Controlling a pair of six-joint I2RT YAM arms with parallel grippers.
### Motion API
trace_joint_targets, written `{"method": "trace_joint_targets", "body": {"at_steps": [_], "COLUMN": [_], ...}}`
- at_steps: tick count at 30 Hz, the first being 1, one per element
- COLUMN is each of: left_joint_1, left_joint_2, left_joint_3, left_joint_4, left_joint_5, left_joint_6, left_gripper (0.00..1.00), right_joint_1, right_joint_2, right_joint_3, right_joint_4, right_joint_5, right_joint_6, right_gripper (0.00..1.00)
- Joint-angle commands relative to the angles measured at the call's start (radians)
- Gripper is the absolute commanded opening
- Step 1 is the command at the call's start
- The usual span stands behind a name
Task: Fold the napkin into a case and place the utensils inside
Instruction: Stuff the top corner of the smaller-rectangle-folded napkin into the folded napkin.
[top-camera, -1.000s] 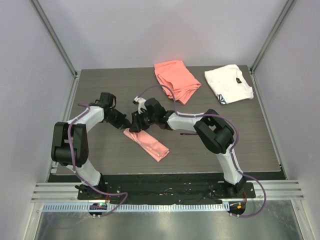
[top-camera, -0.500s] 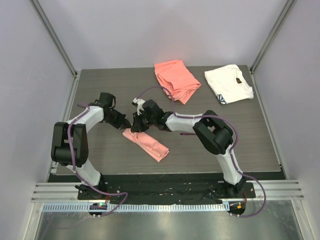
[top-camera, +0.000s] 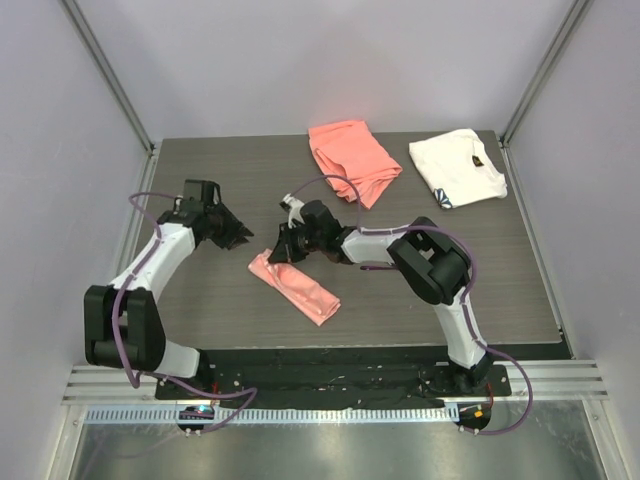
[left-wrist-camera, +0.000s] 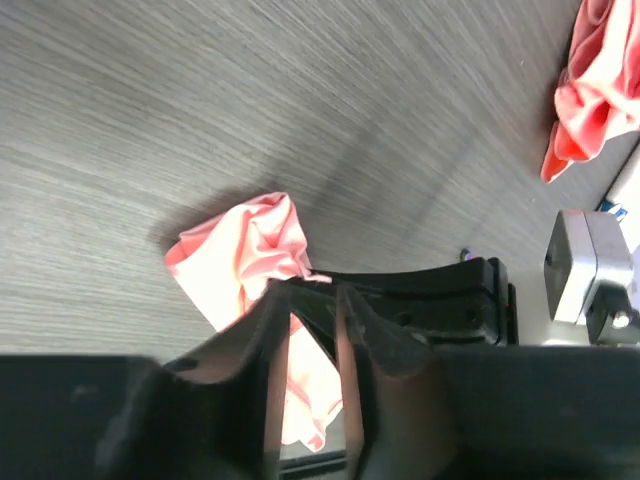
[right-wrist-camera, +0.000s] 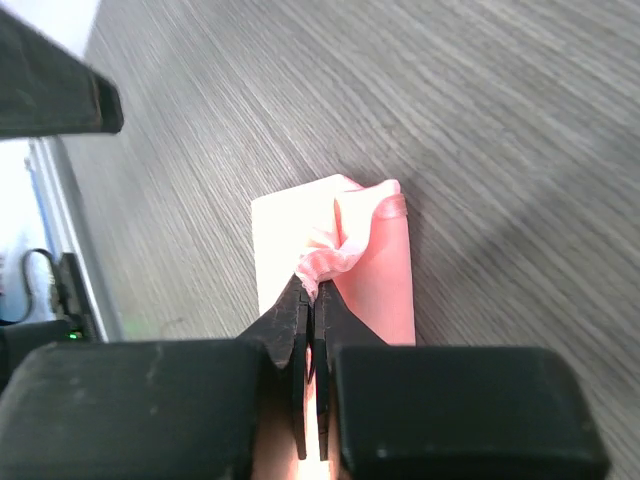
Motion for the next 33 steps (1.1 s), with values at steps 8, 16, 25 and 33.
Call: {"method": "trace_joint_targets", "body": {"at_steps": [8, 16, 25, 33], "left_joint_1": [-0.182, -0.280, -0.314, -0.340], "left_joint_2": [-0.017, 0.072, 0.156, 0.226], "left_joint_3": [-0.080, -0.033, 0.005, 0.058], "left_joint_4": [0.019, -0.016, -0.007, -0.036], "left_joint_5": [-0.154, -0.292, -0.386, -0.400], "left_joint_6": [0.156, 0.180, 0.191, 0.186], "left_gripper": [0.17, 0.30, 0.29, 0.31], "right_joint_1": [-0.052, -0.075, -0.080, -0.080], "right_joint_2": [-0.048, -0.059, -0.048, -0.050], "right_joint_3": [-0.017, -0.017, -0.027, -0.033], "right_joint_4": [0.113, 0.128, 0.146, 0.145], "right_joint_5": [-0.102, -0.140, -0.160, -0.157], "right_joint_6": [0.140, 0.182, 0.200, 0.205], "right_gripper": [0.01, 0.01, 0.01, 0.01]}}
